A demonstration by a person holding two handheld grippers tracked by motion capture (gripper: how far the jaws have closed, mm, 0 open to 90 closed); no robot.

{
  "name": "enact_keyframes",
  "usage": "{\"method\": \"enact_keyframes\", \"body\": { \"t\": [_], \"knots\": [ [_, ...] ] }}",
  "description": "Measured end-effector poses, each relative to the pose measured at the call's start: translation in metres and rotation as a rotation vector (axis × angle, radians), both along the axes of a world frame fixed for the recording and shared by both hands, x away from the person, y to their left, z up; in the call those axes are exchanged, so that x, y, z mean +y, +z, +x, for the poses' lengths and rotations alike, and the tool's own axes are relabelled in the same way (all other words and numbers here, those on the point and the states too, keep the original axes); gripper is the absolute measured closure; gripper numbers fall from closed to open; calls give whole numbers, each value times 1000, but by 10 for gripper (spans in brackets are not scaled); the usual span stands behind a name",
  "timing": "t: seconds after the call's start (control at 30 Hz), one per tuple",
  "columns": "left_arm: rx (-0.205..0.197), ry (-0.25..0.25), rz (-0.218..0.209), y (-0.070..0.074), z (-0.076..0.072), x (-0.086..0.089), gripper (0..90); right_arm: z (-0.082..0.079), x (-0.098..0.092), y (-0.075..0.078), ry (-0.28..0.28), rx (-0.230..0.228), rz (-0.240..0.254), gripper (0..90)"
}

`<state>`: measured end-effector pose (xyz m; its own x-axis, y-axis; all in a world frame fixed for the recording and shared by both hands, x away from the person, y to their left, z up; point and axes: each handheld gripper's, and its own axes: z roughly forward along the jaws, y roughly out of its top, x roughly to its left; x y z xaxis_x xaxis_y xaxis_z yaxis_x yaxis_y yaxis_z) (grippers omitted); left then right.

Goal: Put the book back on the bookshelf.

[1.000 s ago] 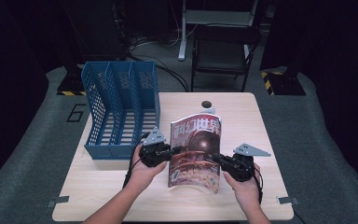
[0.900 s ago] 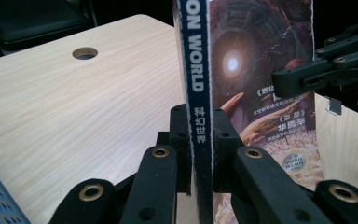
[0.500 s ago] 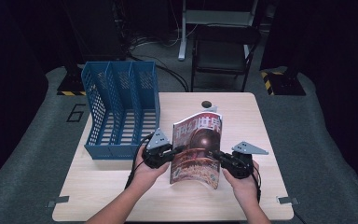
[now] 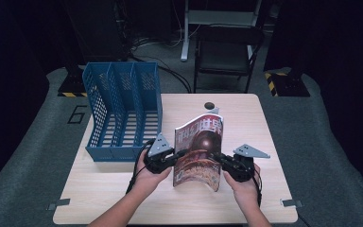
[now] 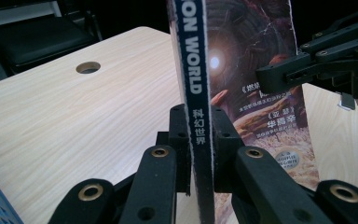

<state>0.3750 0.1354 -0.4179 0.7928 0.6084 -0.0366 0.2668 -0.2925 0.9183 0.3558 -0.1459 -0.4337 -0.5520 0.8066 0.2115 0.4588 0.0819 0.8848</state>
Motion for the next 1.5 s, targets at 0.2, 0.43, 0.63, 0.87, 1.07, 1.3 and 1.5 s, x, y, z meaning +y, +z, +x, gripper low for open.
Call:
{"method": "enact_keyframes", "body": {
  "t": [0.2,0.43,0.63,0.87,1.07,1.3,1.5],
  "knots": [
    [0,-15,-1,-2,-6,6,825,-10,-1,-3,13,-25,12,846],
    [30,-19,-6,0,-12,7,825,-14,-3,-2,26,-17,4,784],
    [56,-37,4,2,-18,11,826,-20,-9,-2,31,8,6,725],
    [65,-55,9,3,-24,10,819,-25,-13,-3,36,33,12,659],
    [76,-81,20,4,-27,12,807,-29,-18,-3,45,41,23,569],
    [92,-101,10,3,-29,13,799,-31,-22,-7,47,36,12,531],
    [123,-121,-19,10,-28,15,740,-29,-24,-18,29,58,41,534]
  ]
}}
